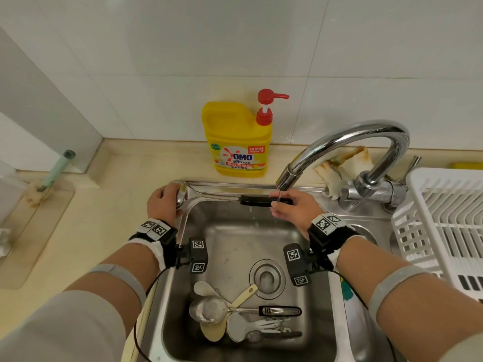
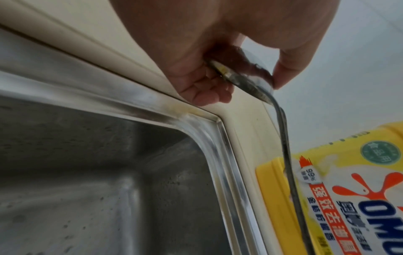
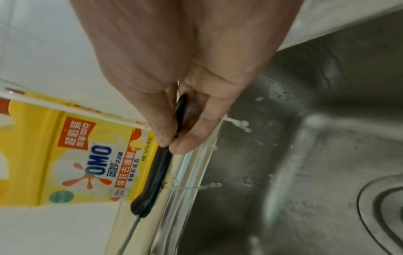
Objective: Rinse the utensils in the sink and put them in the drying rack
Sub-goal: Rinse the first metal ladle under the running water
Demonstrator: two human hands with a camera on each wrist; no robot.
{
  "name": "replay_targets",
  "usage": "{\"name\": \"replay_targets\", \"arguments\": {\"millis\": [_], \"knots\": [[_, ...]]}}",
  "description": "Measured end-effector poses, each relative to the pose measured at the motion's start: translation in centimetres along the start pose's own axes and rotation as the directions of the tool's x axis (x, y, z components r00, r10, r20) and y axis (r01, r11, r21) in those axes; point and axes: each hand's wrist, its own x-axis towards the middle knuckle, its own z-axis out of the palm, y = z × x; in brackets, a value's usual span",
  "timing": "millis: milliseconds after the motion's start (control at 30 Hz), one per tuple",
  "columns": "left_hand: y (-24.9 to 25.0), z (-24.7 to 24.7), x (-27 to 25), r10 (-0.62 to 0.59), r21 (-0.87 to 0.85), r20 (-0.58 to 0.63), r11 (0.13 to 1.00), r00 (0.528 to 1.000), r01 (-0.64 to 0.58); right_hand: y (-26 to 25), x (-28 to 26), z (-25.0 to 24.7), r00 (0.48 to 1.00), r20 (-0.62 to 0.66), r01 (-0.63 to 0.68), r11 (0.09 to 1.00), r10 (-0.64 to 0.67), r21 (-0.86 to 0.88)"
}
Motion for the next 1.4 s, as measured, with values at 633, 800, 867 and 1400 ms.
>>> {"name": "replay_targets", "arguments": {"millis": [633, 800, 867, 1400], "knots": [[-0.2, -0.3, -0.2, 0.058, 0.018, -0.084, 0.998, 0.995, -0.056, 0.0, -1.5, -0.7, 0.996, 0.064, -0.07, 0.977, 0.058, 0.2], [0.4, 0.7, -0.6, 0.113, 0.088, -0.123, 0.991, 0.986, -0.102, -0.2, -1.1, -0.8, 0.998, -0.025, -0.06, 0.991, 0.064, 0.121], [0.6, 0.6, -0.8, 0.151, 0.137, -0.137, 0.982, 0.979, -0.132, -0.1, -0.9, -0.8, 0.997, -0.045, -0.052, 0.996, 0.056, 0.075], [-0.1, -0.2, -0.3, 0.321, 0.433, -0.127, 0.869, 0.939, -0.238, -0.5, -0.8, -0.1, 0.999, -0.047, -0.009, 0.995, 0.014, 0.103]]}}
